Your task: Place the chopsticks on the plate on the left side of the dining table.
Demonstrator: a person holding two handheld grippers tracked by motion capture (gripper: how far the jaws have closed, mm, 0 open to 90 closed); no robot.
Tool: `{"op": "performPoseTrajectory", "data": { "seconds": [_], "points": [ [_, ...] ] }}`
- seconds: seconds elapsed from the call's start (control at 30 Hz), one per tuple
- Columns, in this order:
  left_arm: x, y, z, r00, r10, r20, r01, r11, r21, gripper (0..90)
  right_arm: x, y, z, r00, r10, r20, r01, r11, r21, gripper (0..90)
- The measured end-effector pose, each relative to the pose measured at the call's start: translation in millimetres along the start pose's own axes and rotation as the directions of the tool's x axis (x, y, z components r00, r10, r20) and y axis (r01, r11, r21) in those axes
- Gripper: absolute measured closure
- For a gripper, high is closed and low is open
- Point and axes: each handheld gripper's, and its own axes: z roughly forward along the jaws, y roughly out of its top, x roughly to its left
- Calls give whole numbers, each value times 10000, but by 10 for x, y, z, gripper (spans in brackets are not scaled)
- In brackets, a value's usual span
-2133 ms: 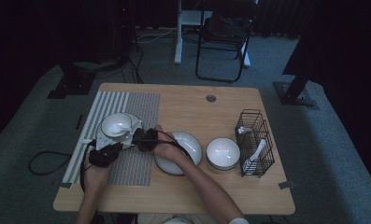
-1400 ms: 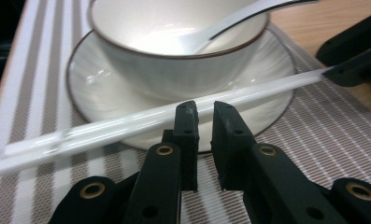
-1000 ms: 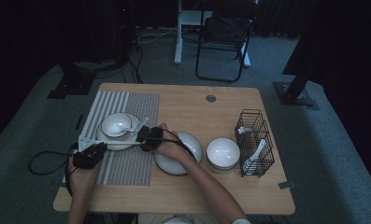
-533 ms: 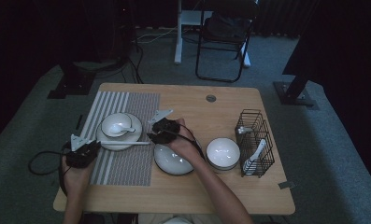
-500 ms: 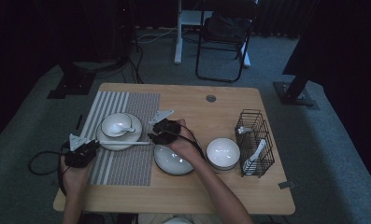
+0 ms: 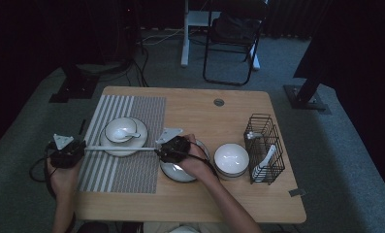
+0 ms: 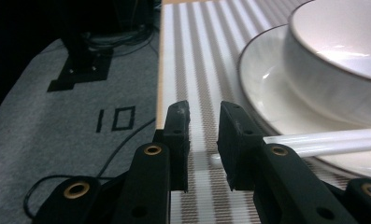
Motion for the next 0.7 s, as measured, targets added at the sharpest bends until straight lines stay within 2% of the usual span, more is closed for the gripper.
{"op": "performPoseTrajectory", "data": {
  "seconds": [0.2, 0.43, 0.7],
  "points": [
    [79, -105, 60, 9993, -328, -155, 332, 9993, 197, 744, 33, -4, -1, 10000, -81, -51, 81, 10000, -41, 551],
    [112, -157, 104, 9986, -489, -210, 496, 9982, 343, 745, 59, -10, 15, 9998, -127, -129, 127, 9999, -22, 551],
    [84, -188, 162, 9990, -446, -35, 447, 9975, 539, 732, 40, -19, 5, 10000, -42, 0, 42, 9998, -173, 553]
  ]
}}
